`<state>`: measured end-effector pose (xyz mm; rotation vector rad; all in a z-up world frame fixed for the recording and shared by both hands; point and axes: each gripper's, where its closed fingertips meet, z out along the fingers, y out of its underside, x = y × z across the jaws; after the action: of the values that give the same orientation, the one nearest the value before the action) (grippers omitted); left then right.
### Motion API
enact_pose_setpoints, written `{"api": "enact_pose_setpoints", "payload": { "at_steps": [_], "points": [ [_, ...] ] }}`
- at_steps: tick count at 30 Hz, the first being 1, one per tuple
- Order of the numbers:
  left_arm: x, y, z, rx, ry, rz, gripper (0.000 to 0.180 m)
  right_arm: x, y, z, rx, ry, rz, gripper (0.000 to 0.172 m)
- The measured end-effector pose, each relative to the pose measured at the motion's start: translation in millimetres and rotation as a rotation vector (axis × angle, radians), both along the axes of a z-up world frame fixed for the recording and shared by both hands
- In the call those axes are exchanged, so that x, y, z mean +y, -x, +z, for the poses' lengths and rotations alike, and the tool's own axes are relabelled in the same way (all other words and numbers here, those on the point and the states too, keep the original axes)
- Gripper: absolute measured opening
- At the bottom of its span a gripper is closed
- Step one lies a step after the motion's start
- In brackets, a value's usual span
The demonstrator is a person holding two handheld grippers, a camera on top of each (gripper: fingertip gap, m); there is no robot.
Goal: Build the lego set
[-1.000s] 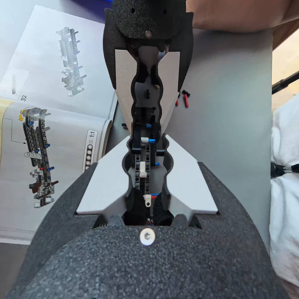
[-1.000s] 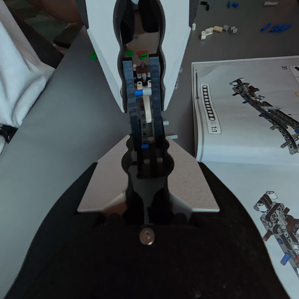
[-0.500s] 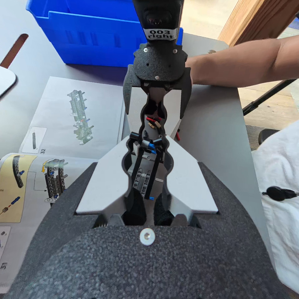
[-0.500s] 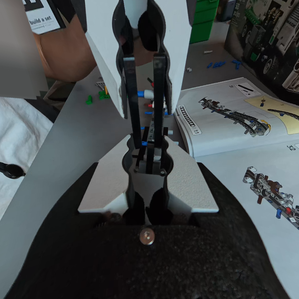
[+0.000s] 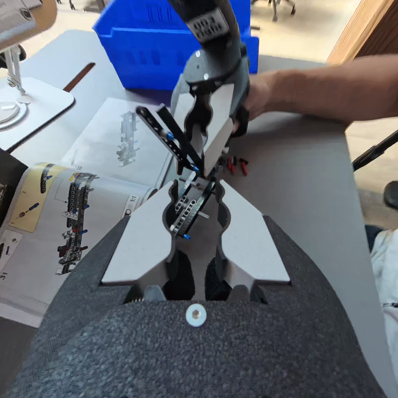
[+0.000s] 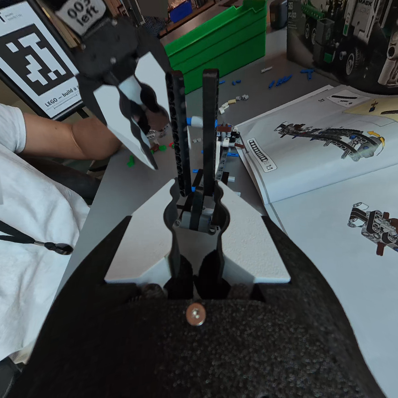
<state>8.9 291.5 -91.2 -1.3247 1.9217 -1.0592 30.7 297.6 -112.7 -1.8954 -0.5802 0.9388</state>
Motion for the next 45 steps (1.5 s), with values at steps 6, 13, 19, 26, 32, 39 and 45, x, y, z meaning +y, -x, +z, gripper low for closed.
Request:
{"api": "enact_pose_setpoints", "payload": {
  "at_steps": [6,13,19,26,32,39,45],
  "points": [
    [6,-17,8,0.022,0.219,-0.006,0.072,-4,11,-6,-0.114,-0.018,0.032,0.030],
    [1,-33,0,0.015,0.333,0.062,0.036,0,14,-18,-0.218,-0.021,-0.013,0.030],
    [9,-17,-8,-0.009,0.370,0.048,0.026,-1,7,-19,-0.192,-0.002,-0.015,0.030],
    [-2,-12,-12,-0.046,0.198,-0.038,0.011,-4,10,-29,-0.192,0.014,0.018,0.030],
    [-9,-3,-26,0.041,0.135,-0.105,0.006,-7,11,-41,-0.320,-0.001,0.027,0.032],
    [13,12,-43,0.145,0.033,-0.107,0.000,-12,12,-48,-0.456,0.001,0.035,0.031],
    [15,47,-43,0.276,0.007,-0.103,0.016,-52,31,-49,-0.399,0.090,0.296,0.027]
  ]
}}
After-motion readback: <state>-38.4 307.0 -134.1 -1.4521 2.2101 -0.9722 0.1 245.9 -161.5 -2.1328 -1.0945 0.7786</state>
